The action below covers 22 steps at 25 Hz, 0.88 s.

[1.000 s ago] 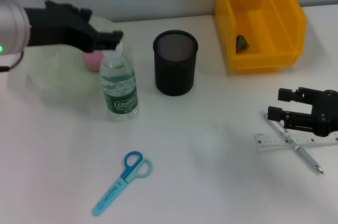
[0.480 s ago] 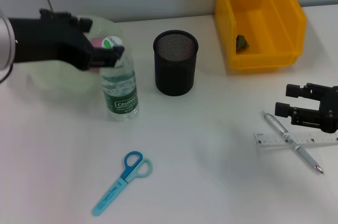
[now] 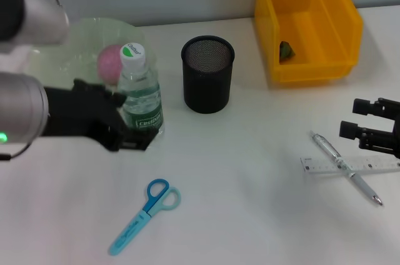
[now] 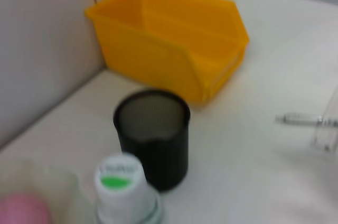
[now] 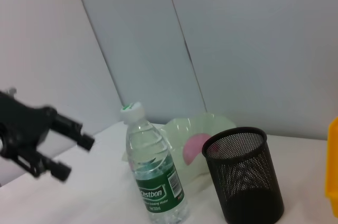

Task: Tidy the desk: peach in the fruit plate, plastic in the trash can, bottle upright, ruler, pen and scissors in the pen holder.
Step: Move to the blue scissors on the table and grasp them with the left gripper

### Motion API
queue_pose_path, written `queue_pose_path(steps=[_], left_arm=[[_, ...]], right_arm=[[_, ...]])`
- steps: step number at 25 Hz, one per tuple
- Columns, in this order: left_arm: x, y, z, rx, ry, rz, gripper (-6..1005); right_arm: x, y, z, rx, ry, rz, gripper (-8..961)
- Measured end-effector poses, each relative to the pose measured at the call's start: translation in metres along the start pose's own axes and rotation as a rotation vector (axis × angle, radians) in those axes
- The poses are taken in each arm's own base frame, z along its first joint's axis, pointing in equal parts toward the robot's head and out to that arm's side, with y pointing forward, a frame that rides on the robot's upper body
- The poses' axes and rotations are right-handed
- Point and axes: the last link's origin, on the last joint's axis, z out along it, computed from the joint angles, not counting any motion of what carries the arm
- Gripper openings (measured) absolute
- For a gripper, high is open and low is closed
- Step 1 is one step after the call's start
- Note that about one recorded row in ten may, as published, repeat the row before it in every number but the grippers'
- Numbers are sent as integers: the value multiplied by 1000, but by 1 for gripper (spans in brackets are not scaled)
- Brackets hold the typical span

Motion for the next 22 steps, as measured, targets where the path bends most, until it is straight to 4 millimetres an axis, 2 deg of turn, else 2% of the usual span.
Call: queue_pose_path(steps=[6,10,22], left_arm=[[-22,17,17,10,-161,-29,784],[-31,29,30,-21,-228,-55,784],[-22,41,46,-44,-269,-148,784]], right_arm=[[0,6,-9,-32,-4,-16,738],[2,11,-10,-72,62,-37,738],[5,14,-8,-85,107,-41,738]])
